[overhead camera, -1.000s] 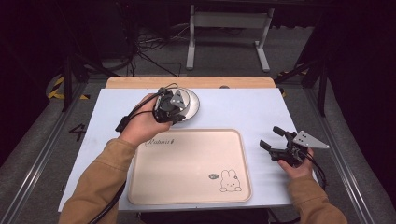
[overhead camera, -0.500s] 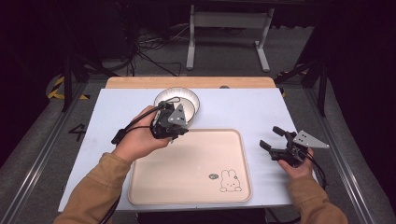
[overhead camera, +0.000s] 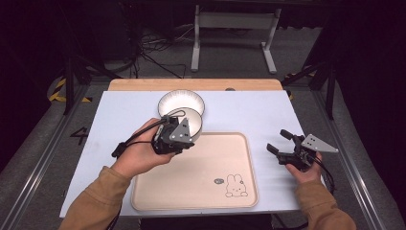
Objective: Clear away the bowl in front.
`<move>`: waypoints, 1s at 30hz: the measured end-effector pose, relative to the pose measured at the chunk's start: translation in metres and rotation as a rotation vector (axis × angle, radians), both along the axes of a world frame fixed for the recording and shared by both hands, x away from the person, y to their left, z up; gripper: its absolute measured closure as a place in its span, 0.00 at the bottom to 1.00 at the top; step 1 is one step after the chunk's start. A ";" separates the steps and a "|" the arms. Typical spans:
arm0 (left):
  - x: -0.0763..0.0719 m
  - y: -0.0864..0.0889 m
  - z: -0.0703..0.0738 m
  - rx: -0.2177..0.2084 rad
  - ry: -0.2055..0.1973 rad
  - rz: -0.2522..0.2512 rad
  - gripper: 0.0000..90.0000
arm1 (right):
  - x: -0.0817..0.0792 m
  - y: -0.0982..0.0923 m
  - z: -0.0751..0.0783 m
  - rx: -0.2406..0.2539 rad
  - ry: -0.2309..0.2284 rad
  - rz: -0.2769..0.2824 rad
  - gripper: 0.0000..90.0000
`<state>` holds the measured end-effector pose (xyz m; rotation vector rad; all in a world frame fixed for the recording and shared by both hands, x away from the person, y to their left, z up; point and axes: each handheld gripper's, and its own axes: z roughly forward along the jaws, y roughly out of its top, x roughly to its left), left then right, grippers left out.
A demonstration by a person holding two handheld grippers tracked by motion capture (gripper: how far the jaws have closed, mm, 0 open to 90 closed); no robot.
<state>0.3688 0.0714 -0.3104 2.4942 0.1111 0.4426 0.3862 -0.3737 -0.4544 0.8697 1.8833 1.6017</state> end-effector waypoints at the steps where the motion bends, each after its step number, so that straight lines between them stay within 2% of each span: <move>1: -0.001 0.001 0.000 0.000 -0.004 -0.002 0.90 | 0.000 0.000 0.000 0.000 -0.001 0.000 0.14; 10: -0.011 0.001 -0.008 0.009 -0.004 -0.055 0.90 | 0.000 0.000 0.000 -0.001 -0.003 0.001 0.14; 19: -0.015 -0.001 -0.016 0.013 0.000 -0.092 0.90 | 0.000 0.000 0.000 -0.001 -0.005 0.002 0.14; 24: -0.014 -0.006 -0.030 0.031 0.023 -0.106 0.90 | 0.000 0.000 0.000 -0.001 -0.006 0.002 0.14; 30: -0.014 -0.010 -0.039 0.053 0.048 -0.121 0.90 | 0.000 0.000 0.000 -0.001 -0.005 0.002 0.14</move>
